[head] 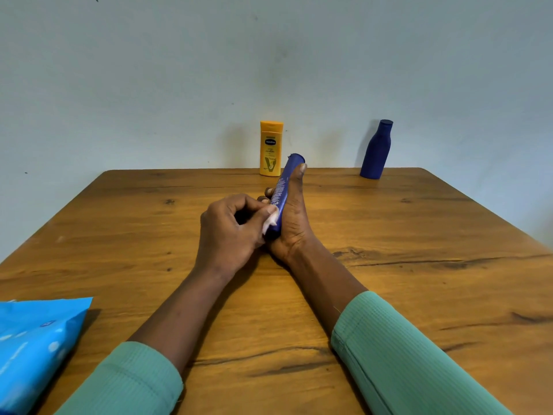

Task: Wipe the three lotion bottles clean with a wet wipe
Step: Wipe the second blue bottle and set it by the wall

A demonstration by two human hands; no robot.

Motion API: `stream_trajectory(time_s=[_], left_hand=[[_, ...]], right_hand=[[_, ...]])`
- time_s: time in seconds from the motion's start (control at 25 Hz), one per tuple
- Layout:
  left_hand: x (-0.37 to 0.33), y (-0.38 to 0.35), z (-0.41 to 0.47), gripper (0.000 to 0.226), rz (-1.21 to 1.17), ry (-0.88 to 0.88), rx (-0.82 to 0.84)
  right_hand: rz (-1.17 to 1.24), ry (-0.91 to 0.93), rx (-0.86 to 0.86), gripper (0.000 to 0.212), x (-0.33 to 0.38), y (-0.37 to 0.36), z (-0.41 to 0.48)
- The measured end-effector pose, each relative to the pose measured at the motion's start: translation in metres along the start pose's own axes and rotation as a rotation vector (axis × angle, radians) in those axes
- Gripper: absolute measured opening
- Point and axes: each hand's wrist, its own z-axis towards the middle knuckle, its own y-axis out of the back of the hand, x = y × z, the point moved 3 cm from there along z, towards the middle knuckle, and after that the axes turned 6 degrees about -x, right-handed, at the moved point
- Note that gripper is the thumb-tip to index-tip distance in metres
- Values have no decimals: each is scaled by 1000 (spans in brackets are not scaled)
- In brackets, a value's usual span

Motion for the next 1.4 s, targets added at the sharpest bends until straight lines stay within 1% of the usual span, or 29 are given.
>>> stream_trajectory(time_s=[0.08,0.12,0.2,0.28,0.32,0.36,0.4,0.48,0.52,0.6,0.68,0.76,0.8,0.84,0.88,0.92,0.96,1.0,1.04,1.12,1.16,1.2,1.24,1.32,1.36,1.4], left_hand=[[14,2,5,4,-35,172,-6],[18,4,5,5,-24,181,4],[13,5,2,13,-13,100,37],[1,4,-2,19,-8,-36,42],[-3,4,-2,19,1,-80,24],[-1,4,0,18,-17,-74,-15],[4,6,4,15,-80,-9,-47],[17,7,11,11,-206,180,-44],[20,6,11,13,-200,227,-9],[20,1,4,21,-108,205,83],[14,-2,0,24,-60,166,76],[16,-1,1,26,-153,201,104],[15,-1,2,30,-218,231,162],[15,0,3,36,-226,238,237],[14,0,3,42,-157,202,304],[14,0,3,46,-41,147,335],[15,1,4,47,52,105,307],[15,3,6,43,65,107,229],[15,7,8,35,-6,144,118],[15,17,11,24,-230,254,-85],[15,18,12,22,-322,276,-109],[13,18,12,20,-376,263,-66],[8,17,11,19,-393,221,16],[1,13,7,18,-320,112,161],[2,11,6,18,-274,70,163],[4,10,6,17,-255,53,121]], right_hand=[[-53,11,-17,74,-1,0,-2],[-57,16,-17,69,-2,0,-3],[-23,19,2,60,1,0,-4],[21,-10,48,55,3,1,-4],[26,-25,75,55,3,1,-4],[12,-32,95,56,3,0,-4],[-19,-26,104,59,2,-1,-4],[-67,14,103,64,1,-2,-3],[-65,40,105,64,1,-2,-3],[-26,54,108,58,1,-1,-3],[12,17,96,56,1,1,-2],[16,5,90,55,1,1,-1],[16,13,90,55,1,1,-1],[19,19,91,54,1,1,-1],[18,19,87,53,1,2,-1],[17,16,85,53,1,2,-2],[14,15,79,53,1,2,-3],[19,16,72,53,1,2,-4],[36,14,65,53,1,1,-5],[58,4,61,51,0,0,-4],[39,7,68,49,-1,-1,-3],[9,7,83,47,0,-3,-4],[-17,2,100,46,0,-5,-5],[-15,-26,109,46,1,-5,-5],[-5,-34,102,46,2,-4,-4],[-7,-29,109,45,4,-4,-4]])
